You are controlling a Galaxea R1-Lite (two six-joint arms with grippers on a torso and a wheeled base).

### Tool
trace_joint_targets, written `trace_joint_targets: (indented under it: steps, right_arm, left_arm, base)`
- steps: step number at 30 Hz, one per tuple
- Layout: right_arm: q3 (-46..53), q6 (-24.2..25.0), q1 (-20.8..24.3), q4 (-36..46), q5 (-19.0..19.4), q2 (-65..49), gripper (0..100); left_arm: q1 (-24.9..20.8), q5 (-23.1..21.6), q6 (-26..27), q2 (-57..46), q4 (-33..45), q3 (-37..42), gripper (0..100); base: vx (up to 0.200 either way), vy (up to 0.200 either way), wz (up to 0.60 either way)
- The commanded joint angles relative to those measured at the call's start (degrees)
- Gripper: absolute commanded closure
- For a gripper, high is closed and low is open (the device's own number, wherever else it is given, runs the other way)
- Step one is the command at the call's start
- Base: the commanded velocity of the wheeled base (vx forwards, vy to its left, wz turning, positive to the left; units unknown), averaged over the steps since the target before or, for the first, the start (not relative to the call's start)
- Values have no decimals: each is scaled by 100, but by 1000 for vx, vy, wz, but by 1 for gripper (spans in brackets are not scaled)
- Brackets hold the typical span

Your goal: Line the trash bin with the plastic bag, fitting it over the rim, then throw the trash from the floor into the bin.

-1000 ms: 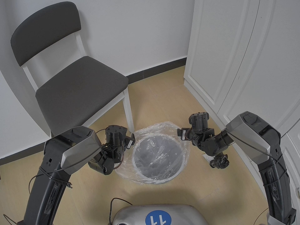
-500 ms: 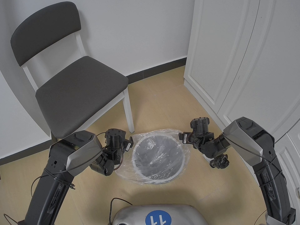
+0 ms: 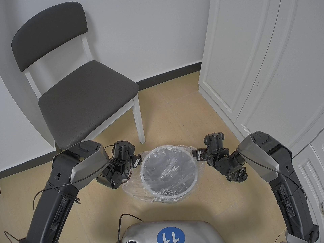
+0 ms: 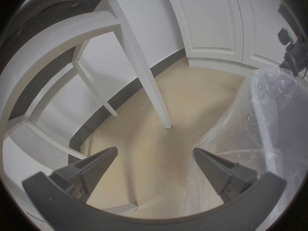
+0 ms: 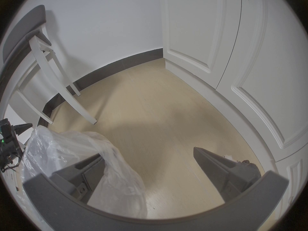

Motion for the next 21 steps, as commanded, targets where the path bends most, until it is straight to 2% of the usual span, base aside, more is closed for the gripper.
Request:
trace_joint_targets:
  steps: [1, 7, 11, 15, 21]
  right_arm:
    - [-9, -3, 13, -9, -1, 86, 0]
    - [149, 15, -13, -9, -1, -266, 0]
    - [817, -47, -57, -9, 35, -1110, 0]
    - [1380, -126, -75, 8, 272, -1769, 0]
    - [1696, -372, -136, 88, 377, -1954, 0]
  left_arm:
    - [25, 4, 5, -104, 50, -22, 0]
    - [25, 4, -39, -341, 41, 74, 0]
    - [-46, 4, -197, -746, 6, 444, 0]
    - [-160, 4, -364, -1159, -38, 980, 0]
    - [-142, 4, -373, -1299, -126, 1287, 0]
  base:
    - [0, 0, 0]
    - [0, 0, 0]
    - [0, 0, 0]
    - [0, 0, 0]
    - [0, 0, 0]
